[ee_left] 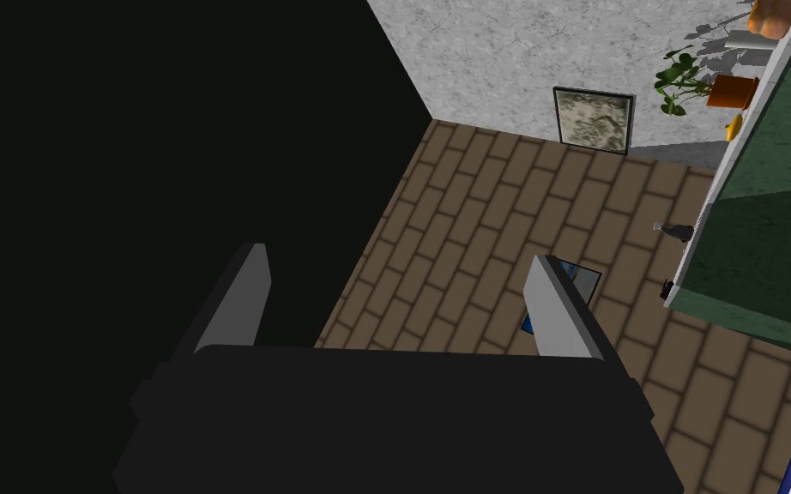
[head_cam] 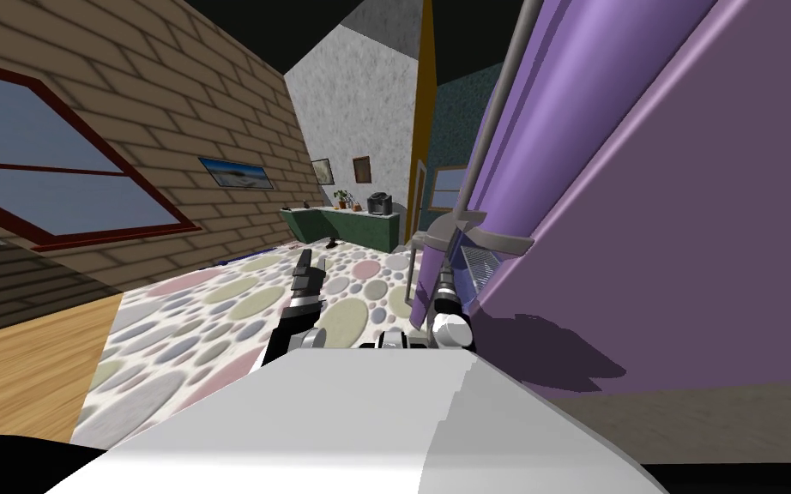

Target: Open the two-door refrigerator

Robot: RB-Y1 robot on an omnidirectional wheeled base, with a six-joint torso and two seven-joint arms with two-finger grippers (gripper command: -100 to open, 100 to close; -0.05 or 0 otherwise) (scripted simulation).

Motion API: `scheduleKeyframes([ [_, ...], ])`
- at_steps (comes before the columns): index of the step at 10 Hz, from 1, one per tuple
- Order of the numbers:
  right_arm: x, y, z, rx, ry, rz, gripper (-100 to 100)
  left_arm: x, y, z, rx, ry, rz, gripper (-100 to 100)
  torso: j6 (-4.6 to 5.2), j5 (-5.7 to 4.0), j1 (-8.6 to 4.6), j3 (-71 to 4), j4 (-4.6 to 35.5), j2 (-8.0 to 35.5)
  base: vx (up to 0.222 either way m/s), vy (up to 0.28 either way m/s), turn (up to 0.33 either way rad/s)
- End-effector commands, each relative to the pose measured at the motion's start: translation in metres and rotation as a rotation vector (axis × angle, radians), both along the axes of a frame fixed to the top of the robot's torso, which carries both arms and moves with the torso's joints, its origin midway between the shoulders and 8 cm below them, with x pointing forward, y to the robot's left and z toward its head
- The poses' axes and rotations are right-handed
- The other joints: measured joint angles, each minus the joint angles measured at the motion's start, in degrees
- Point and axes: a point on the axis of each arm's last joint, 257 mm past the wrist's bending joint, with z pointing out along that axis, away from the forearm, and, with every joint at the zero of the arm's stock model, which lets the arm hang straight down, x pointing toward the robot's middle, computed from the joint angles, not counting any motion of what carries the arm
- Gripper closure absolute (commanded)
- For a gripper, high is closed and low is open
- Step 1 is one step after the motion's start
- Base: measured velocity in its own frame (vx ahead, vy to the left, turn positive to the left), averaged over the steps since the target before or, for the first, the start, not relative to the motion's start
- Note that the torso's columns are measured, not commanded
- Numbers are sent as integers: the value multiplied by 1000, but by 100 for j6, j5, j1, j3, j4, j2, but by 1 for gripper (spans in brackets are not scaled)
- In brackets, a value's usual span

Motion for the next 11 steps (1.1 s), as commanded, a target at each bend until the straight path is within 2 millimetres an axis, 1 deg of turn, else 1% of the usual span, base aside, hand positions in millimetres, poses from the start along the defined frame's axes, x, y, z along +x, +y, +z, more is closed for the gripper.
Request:
scheduleKeyframes([
  [1,12,-15,-1,-43,0,-19,-100,0,0,0,0,0,0,0,1,2,-6,-11,1,-17,-18,42,9],
  [2,22,-26,-1,-70,1,-28,-100,0,0,0,0,0,0,0,3,2,-10,-17,-1,-28,-32,69,11],
  [3,24,-27,-2,-72,3,-29,-100,0,0,0,0,0,0,0,1,6,-19,-32,4,-51,-35,60,8],
  [4,36,-37,-2,-97,5,-37,-100,0,0,0,0,0,0,0,4,7,-26,-35,5,-54,-17,61,16],
  [6,36,-40,-1,-98,5,-43,-100,0,0,0,0,0,0,0,10,6,-53,-48,8,-76,-9,34,6],
  [7,48,-47,-4,-117,14,-45,-100,0,0,0,0,0,0,0,9,8,-58,-48,15,-75,-22,52,21],
  [9,48,-55,0,-119,6,-60,-100,0,0,0,0,0,0,0,14,13,-61,-57,19,-90,-16,39,7],
  [11,48,-55,0,-119,6,-60,-100,0,0,0,0,0,0,0,16,12,-89,-63,26,-103,12,-3,-3],
])
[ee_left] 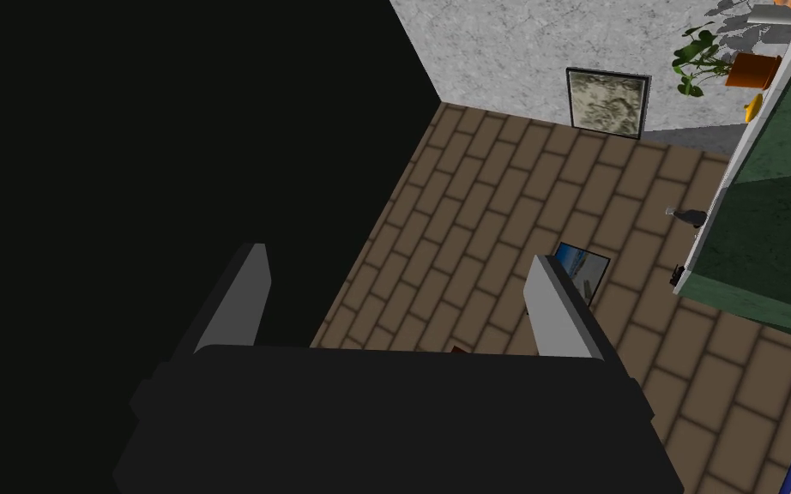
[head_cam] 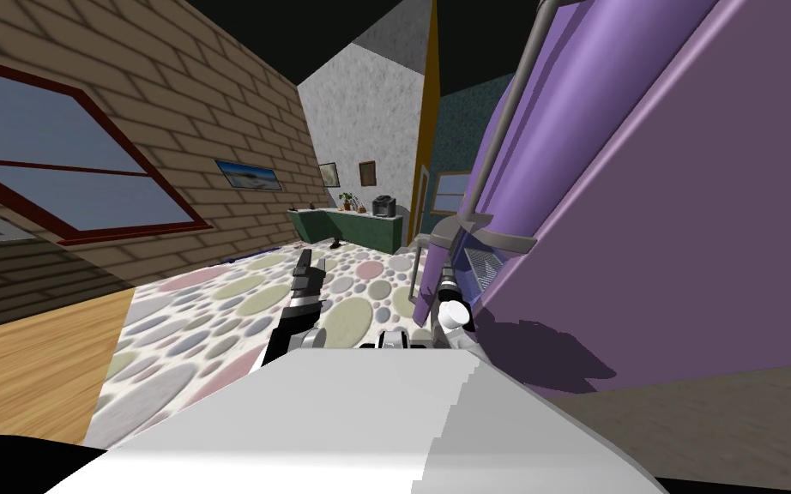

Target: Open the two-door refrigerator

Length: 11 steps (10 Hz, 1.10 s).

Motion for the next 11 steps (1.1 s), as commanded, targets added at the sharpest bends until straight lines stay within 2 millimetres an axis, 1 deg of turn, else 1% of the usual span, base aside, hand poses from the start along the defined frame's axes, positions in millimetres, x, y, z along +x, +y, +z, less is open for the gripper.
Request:
scheduleKeyframes([
  [1,2,-16,16,-19,-32,-35,-100,0,0,0,0,0,0,0,-1,0,0,-5,-3,-7,3,13,-2],
  [5,2,-16,16,-19,-32,-35,-100,0,0,0,0,0,0,0,4,0,3,0,-3,1,-11,-4,0],
  [6,0,-1,8,37,-19,-26,-100,0,0,0,0,0,0,0,-1,-2,8,0,-6,0,-7,48,-1],
  [8,-2,-4,14,64,-28,-43,-100,0,0,0,0,0,0,0,-14,-7,87,34,-33,53,27,66,0],
  [11,-5,-7,22,109,-40,-70,-100,0,0,0,0,0,0,0,-4,-11,56,53,-17,86,35,22,2],
])
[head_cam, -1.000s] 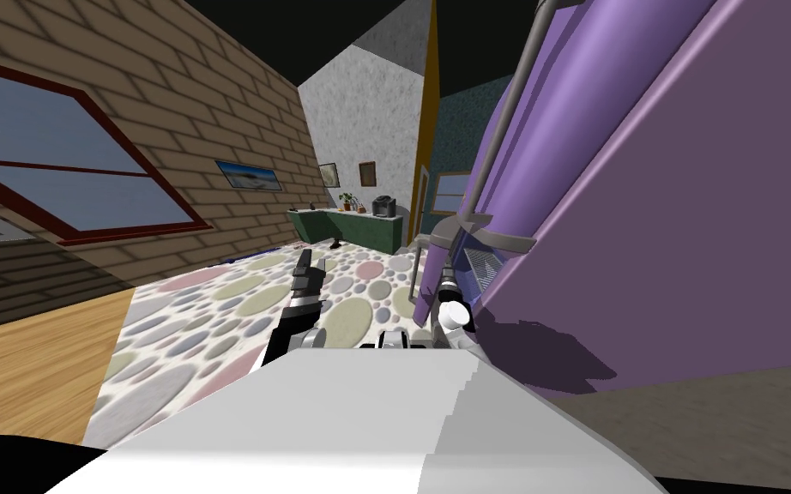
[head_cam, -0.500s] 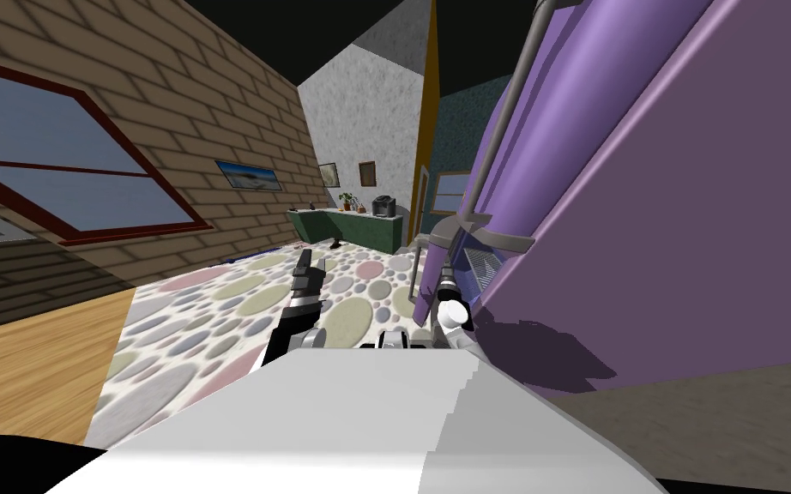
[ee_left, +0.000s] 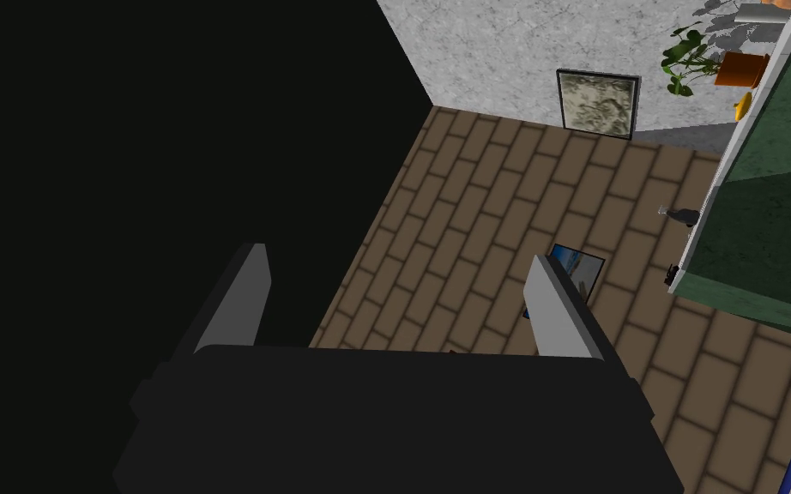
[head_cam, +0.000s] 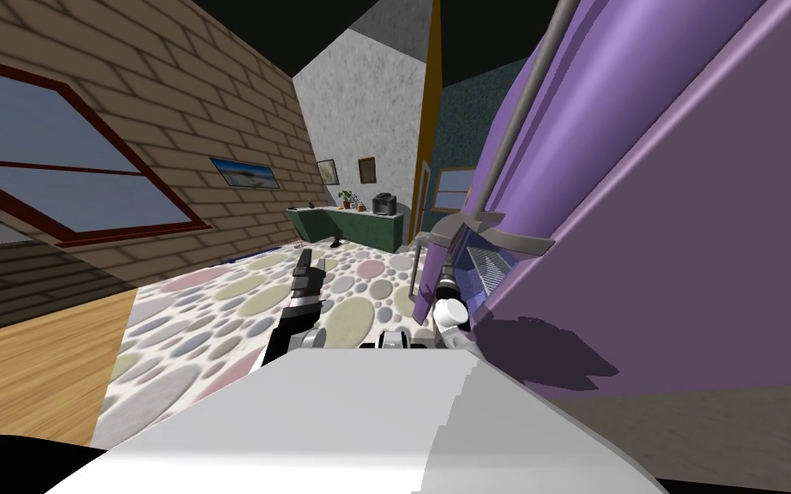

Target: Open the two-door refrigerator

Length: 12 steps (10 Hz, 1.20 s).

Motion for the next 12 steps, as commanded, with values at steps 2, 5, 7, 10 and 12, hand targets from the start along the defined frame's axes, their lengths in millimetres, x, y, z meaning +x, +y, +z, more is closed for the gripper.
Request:
scheduleKeyframes([
  [2,-4,-14,15,41,-20,-53,-100,0,0,0,0,0,0,0,1,10,9,-3,12,-2,27,34,-3],
  [5,-8,-17,22,100,-24,-84,-100,0,0,0,0,0,0,0,3,24,4,-10,31,-10,51,34,-4],
  [7,-11,-19,26,139,-24,-103,-100,0,0,0,0,0,0,0,7,32,-4,-17,44,-19,50,44,-2],
  [10,-13,-20,28,160,-22,-113,-100,0,0,0,0,0,0,0,11,29,-16,-8,48,-3,28,14,-6],
  [12,-15,-22,31,185,-19,-126,-100,0,0,0,0,0,0,0,-12,9,62,34,7,60,94,-35,-20],
])
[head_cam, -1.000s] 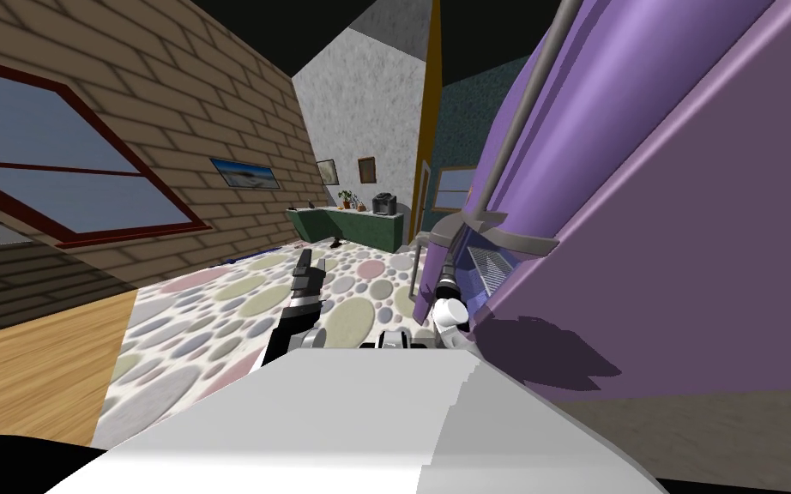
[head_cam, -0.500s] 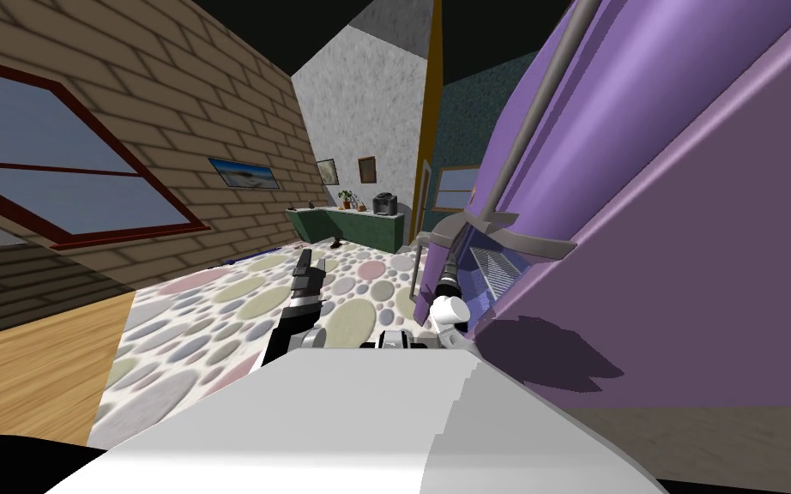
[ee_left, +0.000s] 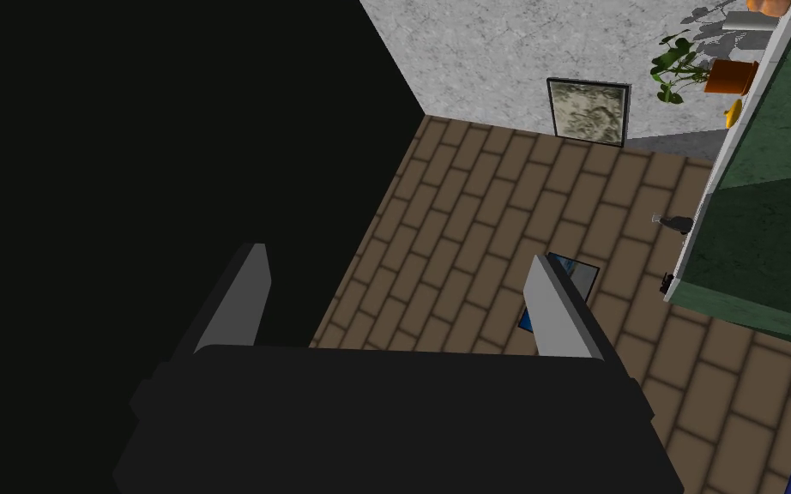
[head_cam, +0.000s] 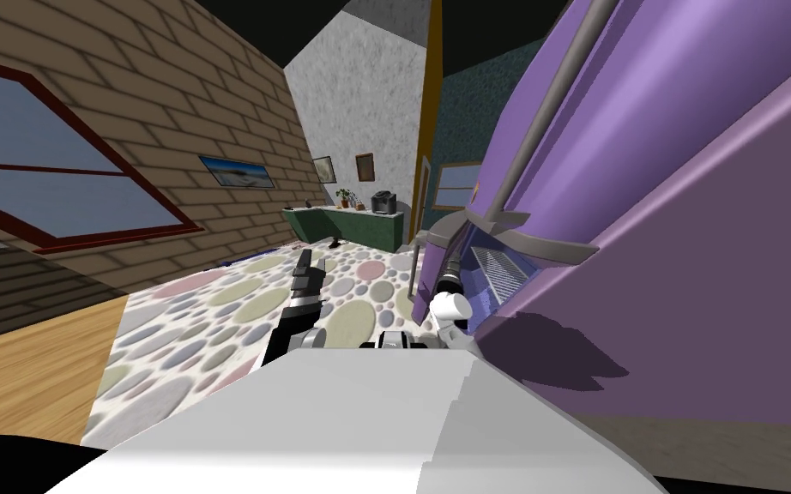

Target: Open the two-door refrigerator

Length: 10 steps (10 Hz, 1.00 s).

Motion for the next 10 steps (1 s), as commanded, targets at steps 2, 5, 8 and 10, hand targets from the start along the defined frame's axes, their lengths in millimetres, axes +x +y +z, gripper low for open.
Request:
scheduleKeyframes([
  [2,-6,-8,11,35,1,-24,-100,0,0,0,0,0,0,0,-8,15,77,48,10,74,73,17,-2],
  [5,-11,-12,16,74,15,-38,-100,0,0,0,0,0,0,0,-7,8,57,44,7,69,50,47,-6],
  [8,-15,-11,18,119,34,-45,-100,0,0,0,0,0,0,0,-7,5,50,35,3,54,57,37,-5],
  [10,-18,-8,17,167,49,-47,-100,0,0,0,0,0,0,0,-9,9,57,36,5,56,65,44,-7],
])
